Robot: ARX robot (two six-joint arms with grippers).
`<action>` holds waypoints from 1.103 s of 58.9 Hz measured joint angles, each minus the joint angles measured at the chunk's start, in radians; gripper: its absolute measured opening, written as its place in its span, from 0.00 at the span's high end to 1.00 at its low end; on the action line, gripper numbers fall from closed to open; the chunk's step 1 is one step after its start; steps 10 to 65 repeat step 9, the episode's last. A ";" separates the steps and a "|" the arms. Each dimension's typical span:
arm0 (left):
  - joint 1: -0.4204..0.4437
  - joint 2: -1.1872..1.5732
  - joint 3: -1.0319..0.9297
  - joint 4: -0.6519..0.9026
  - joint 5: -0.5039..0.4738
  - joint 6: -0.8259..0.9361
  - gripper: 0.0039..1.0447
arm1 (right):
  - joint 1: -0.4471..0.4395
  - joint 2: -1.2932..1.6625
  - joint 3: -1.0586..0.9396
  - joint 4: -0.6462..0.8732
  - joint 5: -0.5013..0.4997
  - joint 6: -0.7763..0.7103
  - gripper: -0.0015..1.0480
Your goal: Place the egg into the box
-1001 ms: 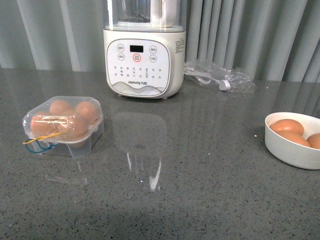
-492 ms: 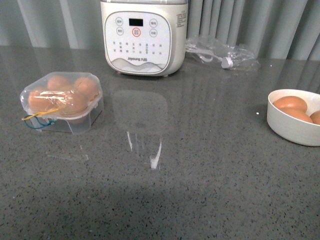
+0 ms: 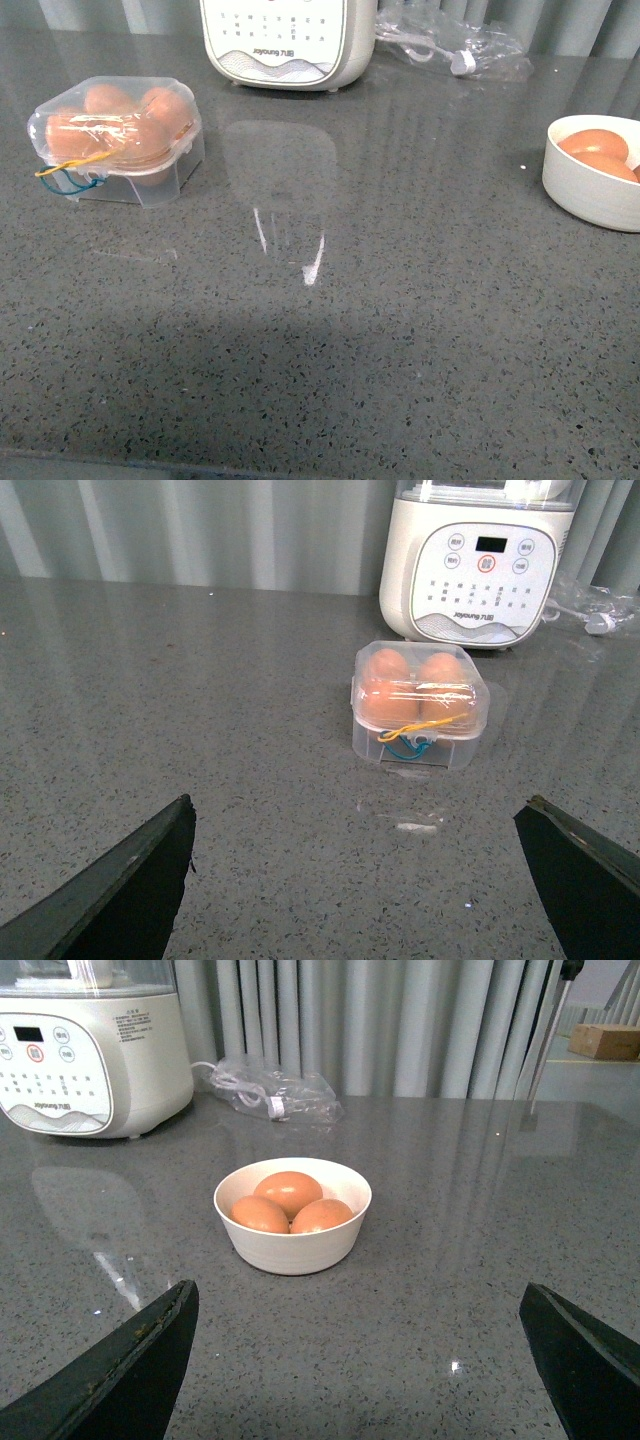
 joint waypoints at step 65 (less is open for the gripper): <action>0.000 0.000 0.000 0.000 0.000 0.000 0.06 | 0.000 0.000 0.000 0.000 0.000 0.000 0.07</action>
